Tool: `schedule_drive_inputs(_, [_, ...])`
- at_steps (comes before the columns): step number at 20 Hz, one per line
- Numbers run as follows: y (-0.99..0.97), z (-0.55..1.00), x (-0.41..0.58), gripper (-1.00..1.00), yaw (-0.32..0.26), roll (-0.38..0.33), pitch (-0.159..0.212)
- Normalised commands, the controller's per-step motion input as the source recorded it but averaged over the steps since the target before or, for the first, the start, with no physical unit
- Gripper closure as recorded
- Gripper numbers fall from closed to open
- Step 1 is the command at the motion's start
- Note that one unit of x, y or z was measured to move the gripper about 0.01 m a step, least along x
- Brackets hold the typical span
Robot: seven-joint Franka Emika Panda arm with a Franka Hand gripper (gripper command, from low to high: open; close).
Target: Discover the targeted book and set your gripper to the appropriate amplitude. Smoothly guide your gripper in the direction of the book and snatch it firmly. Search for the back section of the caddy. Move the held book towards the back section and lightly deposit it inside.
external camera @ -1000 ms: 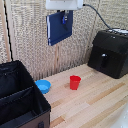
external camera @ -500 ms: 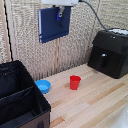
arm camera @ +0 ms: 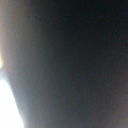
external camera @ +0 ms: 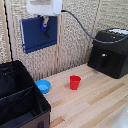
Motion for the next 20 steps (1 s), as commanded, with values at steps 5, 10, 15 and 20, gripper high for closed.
schedule_drive_inputs(5, [0.85, 0.45, 0.053, 1.0, -0.05, 0.0, 0.036])
schedule_drive_inputs(10, [0.88, 0.39, 0.174, 1.0, -0.025, 0.0, 0.072])
schedule_drive_inputs(15, [0.89, 0.21, 0.341, 1.0, -0.015, 0.0, 0.08])
schedule_drive_inputs(20, [0.78, 0.02, 0.483, 1.0, -0.031, 0.0, 0.063])
